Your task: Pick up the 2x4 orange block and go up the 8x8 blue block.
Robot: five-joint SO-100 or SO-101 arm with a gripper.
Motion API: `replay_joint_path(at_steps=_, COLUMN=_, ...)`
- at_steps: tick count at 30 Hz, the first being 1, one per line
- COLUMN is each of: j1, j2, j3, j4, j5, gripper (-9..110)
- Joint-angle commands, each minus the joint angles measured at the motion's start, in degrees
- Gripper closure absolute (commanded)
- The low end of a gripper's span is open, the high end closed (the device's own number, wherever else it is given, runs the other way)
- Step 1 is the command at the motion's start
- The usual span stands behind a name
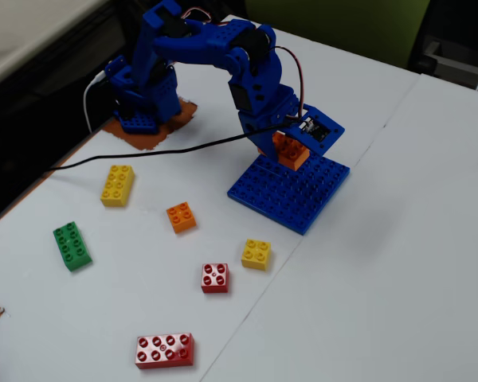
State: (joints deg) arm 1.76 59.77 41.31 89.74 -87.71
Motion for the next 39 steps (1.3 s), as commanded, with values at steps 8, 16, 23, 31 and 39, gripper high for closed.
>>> replay_joint_path(at_steps=8, j1=-1.05, j2=0.79, j3=-3.34, j4=-0.44, j5=-0.97, gripper=101)
replay_joint_path(at_steps=16, j1=-1.23, j2=0.62, j3=-3.34, j4=-0.18, j5=-0.88, gripper=101)
replay_joint_path(at_steps=23, j1=-1.32, j2=0.62, j3=-3.52, j4=0.0, j5=-0.79, gripper=101)
replay_joint_path(at_steps=31, j1=-1.14, j2=0.7, j3=-3.52, j4=0.09, j5=-0.79, gripper=101)
replay_joint_path(at_steps=39, j1=-1.14, j2=0.53, j3=-3.52, j4=0.26, j5=-0.62, gripper=101)
